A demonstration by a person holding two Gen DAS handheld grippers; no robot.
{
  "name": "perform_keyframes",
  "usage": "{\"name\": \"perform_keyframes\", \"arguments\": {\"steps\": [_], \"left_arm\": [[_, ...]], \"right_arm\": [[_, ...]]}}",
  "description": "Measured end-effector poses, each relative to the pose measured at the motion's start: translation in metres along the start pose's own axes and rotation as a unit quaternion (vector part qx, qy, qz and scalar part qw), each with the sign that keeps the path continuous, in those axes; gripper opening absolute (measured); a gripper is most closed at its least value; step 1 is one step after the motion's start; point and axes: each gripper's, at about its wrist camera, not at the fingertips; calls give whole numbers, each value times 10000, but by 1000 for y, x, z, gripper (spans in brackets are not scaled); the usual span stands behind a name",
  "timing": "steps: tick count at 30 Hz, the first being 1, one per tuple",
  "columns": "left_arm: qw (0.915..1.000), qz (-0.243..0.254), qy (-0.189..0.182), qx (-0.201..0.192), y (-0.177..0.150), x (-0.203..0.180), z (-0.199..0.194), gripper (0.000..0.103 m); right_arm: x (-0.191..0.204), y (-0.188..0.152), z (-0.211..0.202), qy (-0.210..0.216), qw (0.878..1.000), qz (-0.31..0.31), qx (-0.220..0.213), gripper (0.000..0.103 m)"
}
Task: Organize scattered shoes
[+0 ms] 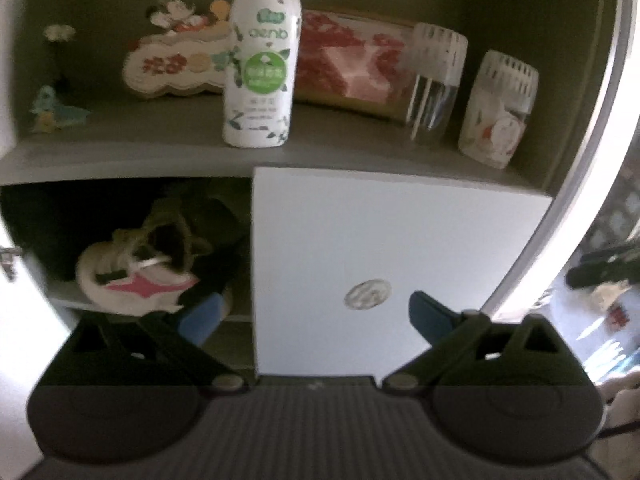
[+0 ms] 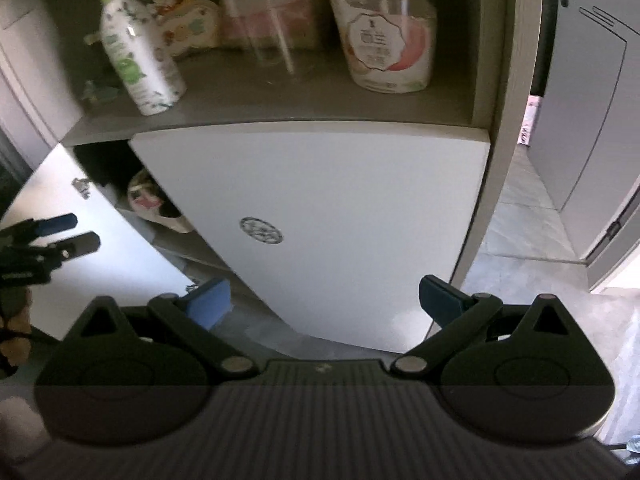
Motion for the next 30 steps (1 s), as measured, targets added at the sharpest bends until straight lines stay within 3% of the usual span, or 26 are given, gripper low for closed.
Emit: {"name": "perform_keyframes", "arguments": {"steps": [2,5,10,13,17,22,25,30], "left_arm": [[9999,-100,-85,28,7,4,11,101],[9998,14,-23,199,20,6,36,101],[9980,459,26,444,32,8,67,100],[9962,672,-4,551,34,17,80,100],[9919,991,-299,731,36,33,99,97],[9858,1138,-787,951,45,56,115,96],[9796,1338,-1083,1041,49,65,123,96],[9687,1604,-1485,1180,52,72,132,94]], "right_arm": [[12,6,15,-256,9976,-609,183,103],[30,15,31,-214,9839,-1773,102,103],[23,29,40,29,9799,-1985,-218,103],[23,31,45,-493,9805,-1903,-86,103],[24,26,42,-688,9915,-1103,-31,103],[22,9,38,-1037,9918,725,166,103],[28,-14,31,-1199,9707,2075,152,103],[63,-50,23,-1647,9329,3184,333,103]]}}
Point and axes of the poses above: each gripper's, at about its wrist camera, not at the fingertips, and z roughly the way its jaws point, x to its left, y to its top, and after that the axes turned 9 degrees about -z, right-handed
